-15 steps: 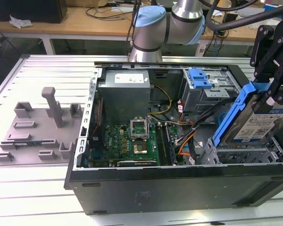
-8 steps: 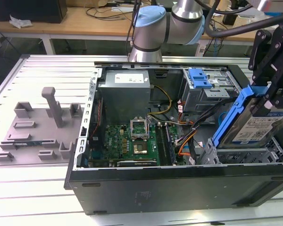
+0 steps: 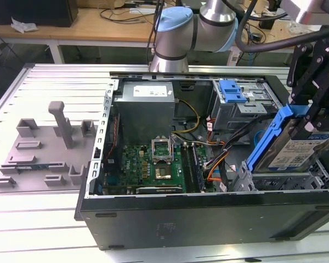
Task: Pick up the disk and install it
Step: 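Insert the disk into the insertion slot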
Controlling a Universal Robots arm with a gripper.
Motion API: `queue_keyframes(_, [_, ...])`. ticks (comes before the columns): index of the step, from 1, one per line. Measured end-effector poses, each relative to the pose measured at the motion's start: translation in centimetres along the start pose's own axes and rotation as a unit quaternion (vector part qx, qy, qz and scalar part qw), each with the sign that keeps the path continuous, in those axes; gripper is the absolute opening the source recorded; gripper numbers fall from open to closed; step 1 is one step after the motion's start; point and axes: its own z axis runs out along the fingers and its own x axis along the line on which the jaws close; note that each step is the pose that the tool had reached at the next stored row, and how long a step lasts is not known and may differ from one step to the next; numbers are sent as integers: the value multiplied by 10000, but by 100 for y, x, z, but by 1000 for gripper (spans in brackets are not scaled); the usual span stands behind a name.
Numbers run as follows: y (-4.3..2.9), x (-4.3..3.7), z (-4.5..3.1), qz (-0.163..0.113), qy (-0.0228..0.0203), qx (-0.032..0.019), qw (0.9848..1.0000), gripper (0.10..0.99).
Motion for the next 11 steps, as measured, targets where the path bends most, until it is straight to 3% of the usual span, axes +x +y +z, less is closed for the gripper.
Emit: queue_keyframes(11, [0, 27, 118, 0, -1, 0, 10000, 365])
